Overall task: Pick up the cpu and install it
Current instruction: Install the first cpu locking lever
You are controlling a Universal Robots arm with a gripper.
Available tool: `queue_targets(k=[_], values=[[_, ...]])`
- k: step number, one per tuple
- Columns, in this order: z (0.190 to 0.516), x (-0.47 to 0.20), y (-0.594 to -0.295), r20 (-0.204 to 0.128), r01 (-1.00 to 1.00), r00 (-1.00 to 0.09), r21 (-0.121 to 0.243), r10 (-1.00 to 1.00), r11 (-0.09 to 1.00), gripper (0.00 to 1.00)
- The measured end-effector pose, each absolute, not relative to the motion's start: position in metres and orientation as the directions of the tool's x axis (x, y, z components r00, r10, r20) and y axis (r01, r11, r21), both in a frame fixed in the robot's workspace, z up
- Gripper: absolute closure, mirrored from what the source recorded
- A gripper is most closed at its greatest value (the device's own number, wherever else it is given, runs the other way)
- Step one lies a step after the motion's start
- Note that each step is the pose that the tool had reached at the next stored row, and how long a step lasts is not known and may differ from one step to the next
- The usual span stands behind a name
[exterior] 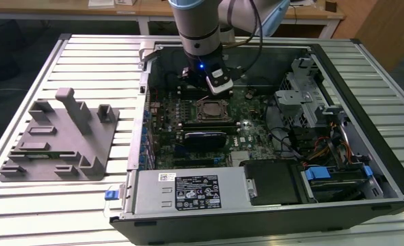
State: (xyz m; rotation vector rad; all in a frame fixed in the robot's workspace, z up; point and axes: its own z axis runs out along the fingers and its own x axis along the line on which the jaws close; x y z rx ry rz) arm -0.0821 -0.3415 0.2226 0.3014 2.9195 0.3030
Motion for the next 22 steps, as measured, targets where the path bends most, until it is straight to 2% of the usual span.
queue_targets(k=[22], values=[[0.2139, -0.0821, -0.3336, -0.160, 0.263, -0.938, 0.249, 0.308, 0.932, 0.89]])
